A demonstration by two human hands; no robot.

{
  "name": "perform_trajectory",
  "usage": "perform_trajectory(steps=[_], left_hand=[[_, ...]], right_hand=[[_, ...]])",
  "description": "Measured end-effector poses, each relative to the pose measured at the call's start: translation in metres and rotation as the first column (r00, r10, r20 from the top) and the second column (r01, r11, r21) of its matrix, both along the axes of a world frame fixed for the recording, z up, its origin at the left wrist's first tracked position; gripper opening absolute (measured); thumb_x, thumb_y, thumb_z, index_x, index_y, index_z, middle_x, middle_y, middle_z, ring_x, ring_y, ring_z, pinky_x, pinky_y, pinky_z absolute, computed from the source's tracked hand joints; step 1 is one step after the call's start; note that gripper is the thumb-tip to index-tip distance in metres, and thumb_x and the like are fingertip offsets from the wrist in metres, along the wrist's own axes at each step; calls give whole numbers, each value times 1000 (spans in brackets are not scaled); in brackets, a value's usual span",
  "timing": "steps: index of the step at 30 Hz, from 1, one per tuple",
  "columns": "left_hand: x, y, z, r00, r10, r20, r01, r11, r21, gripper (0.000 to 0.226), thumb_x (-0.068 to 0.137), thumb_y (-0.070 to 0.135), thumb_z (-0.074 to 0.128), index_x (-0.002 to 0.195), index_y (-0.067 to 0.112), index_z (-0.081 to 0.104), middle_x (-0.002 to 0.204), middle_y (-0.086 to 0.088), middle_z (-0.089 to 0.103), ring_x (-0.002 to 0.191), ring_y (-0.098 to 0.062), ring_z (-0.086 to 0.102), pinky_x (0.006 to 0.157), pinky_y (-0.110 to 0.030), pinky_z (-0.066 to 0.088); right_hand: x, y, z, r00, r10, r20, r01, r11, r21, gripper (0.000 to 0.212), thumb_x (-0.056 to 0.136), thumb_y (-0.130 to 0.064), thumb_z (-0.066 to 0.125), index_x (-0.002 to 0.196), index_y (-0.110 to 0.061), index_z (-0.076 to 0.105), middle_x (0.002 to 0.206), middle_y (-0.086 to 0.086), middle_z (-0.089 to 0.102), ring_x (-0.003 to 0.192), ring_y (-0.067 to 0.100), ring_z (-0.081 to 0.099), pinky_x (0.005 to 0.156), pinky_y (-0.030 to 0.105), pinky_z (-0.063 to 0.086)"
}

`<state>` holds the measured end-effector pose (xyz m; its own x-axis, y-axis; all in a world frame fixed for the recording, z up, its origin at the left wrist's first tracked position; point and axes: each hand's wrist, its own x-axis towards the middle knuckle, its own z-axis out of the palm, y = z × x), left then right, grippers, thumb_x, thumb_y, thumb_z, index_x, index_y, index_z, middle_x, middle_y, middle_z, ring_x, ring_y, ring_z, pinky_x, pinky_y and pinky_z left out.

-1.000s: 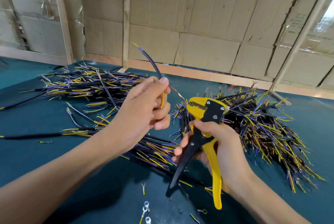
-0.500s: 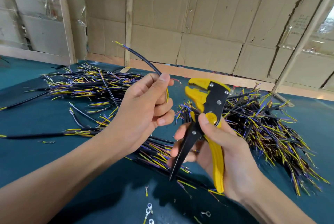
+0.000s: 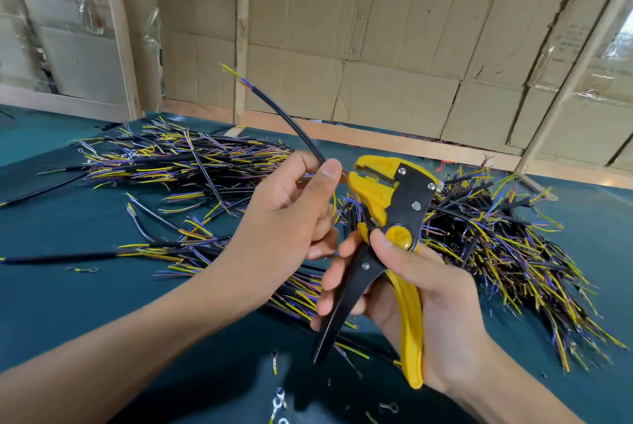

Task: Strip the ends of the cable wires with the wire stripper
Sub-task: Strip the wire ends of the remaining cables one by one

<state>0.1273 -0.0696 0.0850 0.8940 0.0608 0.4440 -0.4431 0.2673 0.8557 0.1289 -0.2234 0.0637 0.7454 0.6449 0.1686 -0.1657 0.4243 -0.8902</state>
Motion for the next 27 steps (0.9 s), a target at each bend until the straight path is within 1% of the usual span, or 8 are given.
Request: perform_trajectory(steps=[4,7,14,18,21,23,25,27], left_hand=[[0,-1,-3,1000,3,15,-3,1000,25,39,103,25,48,64,31,52,53,5,21,46,-16,16,42,-24,27],[1,0,-6,999,-1,48,-2,998,60,32,101,28,49,69,24,47,52,7,23,45,-14,18,42,-23,30],[-2,3,-3,995,-88,42,86,996,34,32,99,30,48,68,25,49,58,-1,15,48,-18,12,43,-23,29],[-3,4,-1,994,-97,49,95,994,50,34,102,30,48,70,21,47,58,-1,15,47,-16,12,44,-24,28],[-2,5,-2,997,-65,37,62,995,81,32,101,30,48,77,9,45,56,2,15,47,-16,11,45,-27,21],[-1,7,-3,998,-54,31,50,991,122,34,100,31,51,78,6,44,54,6,18,47,-15,11,47,-32,16],[1,10,-3,999,-2,50,-9,973,232,33,99,34,53,76,10,48,54,12,25,46,-12,17,48,-29,16],[5,14,-3,992,95,85,-120,916,382,33,97,40,52,76,14,56,54,12,34,49,-9,29,50,-26,26]], right_hand=[[1,-1,-2,1000,3,7,-3,1000,6,36,82,-31,77,91,2,67,78,27,63,70,43,65,73,59,55],[2,-2,-2,1000,5,7,-5,1000,13,37,79,-29,80,88,4,65,76,28,62,69,44,65,77,61,54],[1,-5,3,998,59,16,-58,998,-9,36,77,-28,82,86,4,66,74,27,61,66,42,65,75,63,55],[1,-5,3,999,35,18,-35,999,-30,38,74,-29,82,83,3,64,68,27,59,61,40,62,65,55,55],[2,-7,2,1000,-10,16,11,998,-68,40,68,-33,83,78,0,64,63,24,56,55,37,59,59,50,54],[2,-8,3,997,-75,4,75,992,-103,44,60,-39,85,70,-4,61,55,20,51,46,32,54,50,41,53],[3,-9,3,986,-167,-15,163,977,-134,49,50,-44,87,63,-8,57,49,15,44,39,26,45,42,31,47],[4,-7,4,977,-211,-21,205,964,-168,49,47,-44,87,62,-9,56,50,15,44,39,26,44,43,31,46]])
